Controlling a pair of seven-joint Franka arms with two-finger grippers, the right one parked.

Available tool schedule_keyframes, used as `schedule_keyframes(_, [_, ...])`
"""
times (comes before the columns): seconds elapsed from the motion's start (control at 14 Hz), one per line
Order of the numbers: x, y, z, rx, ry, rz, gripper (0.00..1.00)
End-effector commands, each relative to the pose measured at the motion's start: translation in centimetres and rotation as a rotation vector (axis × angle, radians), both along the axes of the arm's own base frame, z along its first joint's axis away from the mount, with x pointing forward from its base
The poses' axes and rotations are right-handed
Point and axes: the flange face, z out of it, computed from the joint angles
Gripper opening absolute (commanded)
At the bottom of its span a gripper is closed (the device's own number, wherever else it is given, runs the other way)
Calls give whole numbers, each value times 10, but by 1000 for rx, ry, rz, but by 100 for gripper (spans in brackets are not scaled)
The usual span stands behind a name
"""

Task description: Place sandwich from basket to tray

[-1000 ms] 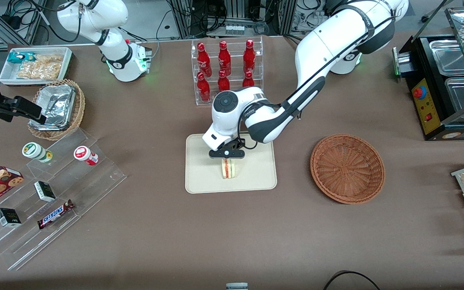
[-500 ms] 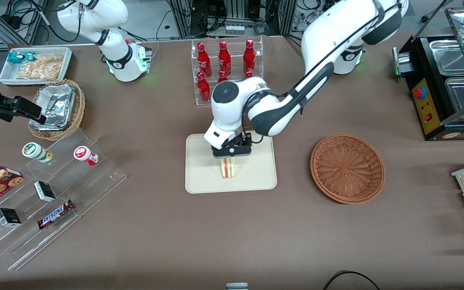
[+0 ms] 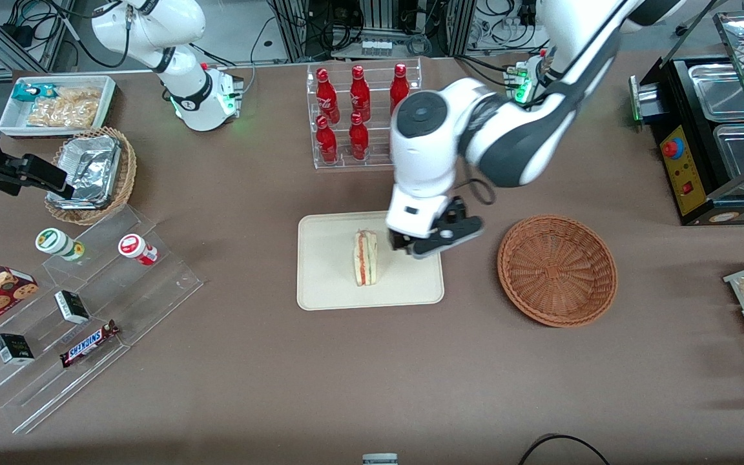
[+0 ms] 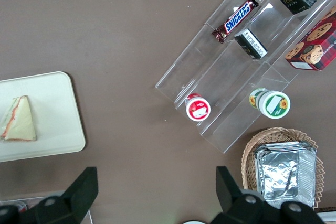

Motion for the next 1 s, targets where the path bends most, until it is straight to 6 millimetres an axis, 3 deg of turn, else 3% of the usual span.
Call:
schedule_keyframes(0.0, [4,60,46,38,-2,118,99])
schedule_keyframes(0.14, [9,102,70,64,14,194,99])
schedule_keyframes(0.29, [6,136,93,48,71,156,99])
schedule_keyframes(0.57, [2,193,113,53,181,44,100])
schedule_keyframes(0.64, [5,211,111,60,216,28,100])
schedule_keyframes(0.93, [1,287,136,-22,288,-95,100])
